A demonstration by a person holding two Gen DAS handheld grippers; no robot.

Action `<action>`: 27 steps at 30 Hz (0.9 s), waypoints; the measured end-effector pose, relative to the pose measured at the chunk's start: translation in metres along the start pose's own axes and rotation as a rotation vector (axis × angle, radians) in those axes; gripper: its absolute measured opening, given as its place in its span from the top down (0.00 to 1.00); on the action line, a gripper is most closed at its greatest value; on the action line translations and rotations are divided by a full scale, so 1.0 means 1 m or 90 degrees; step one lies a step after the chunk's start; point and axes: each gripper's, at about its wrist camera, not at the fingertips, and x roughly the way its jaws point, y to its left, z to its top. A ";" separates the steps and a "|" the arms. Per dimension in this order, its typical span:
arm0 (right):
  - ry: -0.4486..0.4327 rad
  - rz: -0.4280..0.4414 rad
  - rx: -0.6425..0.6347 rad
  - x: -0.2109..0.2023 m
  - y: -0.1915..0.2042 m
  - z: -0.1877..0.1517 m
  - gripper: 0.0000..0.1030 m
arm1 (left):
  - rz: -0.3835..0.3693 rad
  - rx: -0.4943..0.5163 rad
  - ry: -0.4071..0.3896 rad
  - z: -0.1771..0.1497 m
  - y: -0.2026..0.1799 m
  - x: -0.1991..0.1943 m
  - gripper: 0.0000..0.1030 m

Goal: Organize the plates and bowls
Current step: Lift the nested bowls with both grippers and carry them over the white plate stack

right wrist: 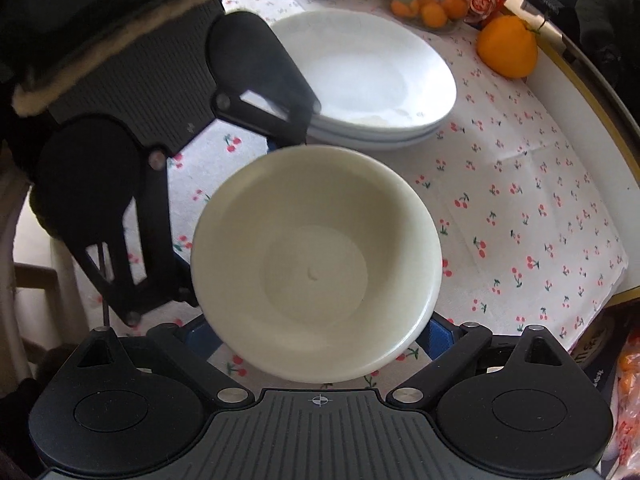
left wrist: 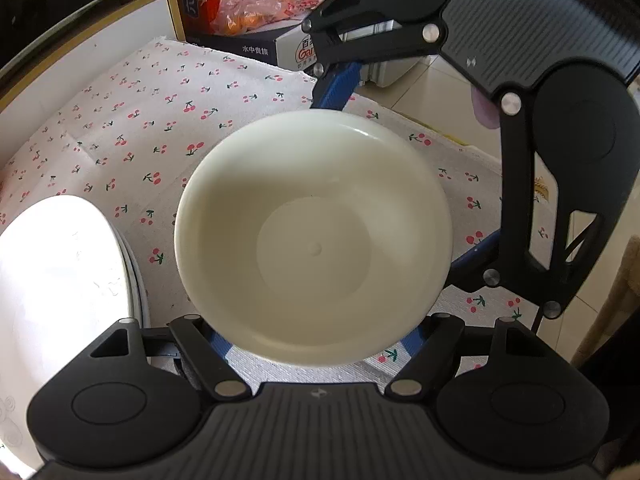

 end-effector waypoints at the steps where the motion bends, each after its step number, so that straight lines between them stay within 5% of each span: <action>1: 0.003 0.000 -0.001 0.000 0.000 0.001 0.06 | -0.001 -0.001 -0.001 0.000 0.000 -0.001 0.28; 27: -0.004 -0.039 -0.025 -0.033 0.018 0.035 0.06 | 0.016 0.005 -0.025 0.000 0.010 -0.039 0.28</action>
